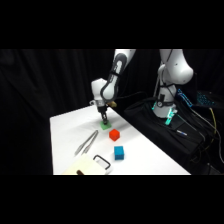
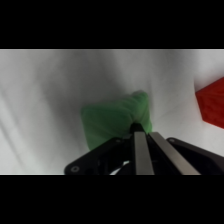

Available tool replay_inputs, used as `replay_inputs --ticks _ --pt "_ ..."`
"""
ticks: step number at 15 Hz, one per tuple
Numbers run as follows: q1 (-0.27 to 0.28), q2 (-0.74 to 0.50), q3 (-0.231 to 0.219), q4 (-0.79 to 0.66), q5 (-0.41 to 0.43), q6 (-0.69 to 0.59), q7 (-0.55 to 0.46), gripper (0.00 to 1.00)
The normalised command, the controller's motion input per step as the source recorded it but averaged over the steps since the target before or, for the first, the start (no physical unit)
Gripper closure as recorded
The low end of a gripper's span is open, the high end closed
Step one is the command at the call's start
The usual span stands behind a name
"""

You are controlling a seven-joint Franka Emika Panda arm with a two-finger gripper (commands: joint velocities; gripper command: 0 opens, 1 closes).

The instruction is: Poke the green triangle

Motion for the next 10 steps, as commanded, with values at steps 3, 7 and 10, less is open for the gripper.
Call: replay_inputs --ticks 3,7,10 --pt "0.129 -0.50 -0.179 -0.32 -0.252 -0.08 0.24 0.99" --pt "0.235 -0.72 -0.256 -0.33 -0.370 -0.36 0.39 0.73" --pt "0.178 -0.68 -0.158 -0.14 -0.231 -0.50 0.30 0.54"
